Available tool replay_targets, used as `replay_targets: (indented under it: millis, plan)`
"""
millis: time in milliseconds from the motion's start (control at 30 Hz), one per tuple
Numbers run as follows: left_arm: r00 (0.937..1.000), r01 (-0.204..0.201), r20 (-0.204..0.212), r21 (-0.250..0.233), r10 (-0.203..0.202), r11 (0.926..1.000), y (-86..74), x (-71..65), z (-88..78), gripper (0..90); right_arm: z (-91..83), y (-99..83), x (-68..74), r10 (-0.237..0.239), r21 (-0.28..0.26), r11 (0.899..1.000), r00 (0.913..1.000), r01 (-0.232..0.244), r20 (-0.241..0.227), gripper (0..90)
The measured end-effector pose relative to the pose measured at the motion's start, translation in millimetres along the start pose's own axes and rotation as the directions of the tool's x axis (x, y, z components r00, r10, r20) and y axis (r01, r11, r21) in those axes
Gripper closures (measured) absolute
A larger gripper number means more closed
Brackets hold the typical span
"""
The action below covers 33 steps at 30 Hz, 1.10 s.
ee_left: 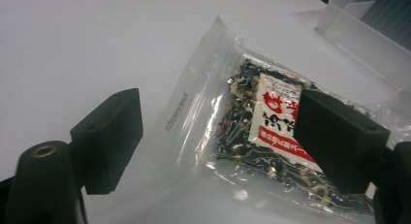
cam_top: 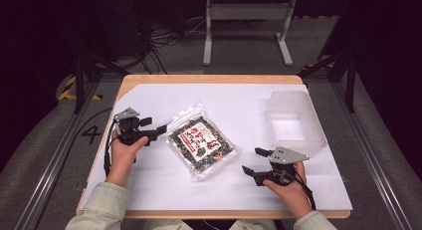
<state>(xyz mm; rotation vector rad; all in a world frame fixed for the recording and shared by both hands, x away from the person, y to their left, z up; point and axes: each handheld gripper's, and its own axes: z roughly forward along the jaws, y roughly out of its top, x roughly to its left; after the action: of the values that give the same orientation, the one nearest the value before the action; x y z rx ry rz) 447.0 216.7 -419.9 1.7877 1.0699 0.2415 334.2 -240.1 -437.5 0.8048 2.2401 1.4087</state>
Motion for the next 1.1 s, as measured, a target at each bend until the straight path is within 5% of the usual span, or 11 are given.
replay_targets:
  millis: [467,1100]
  plan:
    - [0.9964,0.071,-0.054,0.101,-0.066,0.9923,-7.6,20.5,18.9,19.2,-6.4,-3.0,3.2,-0.008,0.008,1.0,0.9998,0.008,0.018,20.8]
    - [0.9923,0.109,0.039,0.172,-0.118,0.979,-13.3,22.4,37.8,24.7,-15.8,-5.2,6.9,-0.002,0.008,1.0,0.9995,0.001,0.032,21.0]
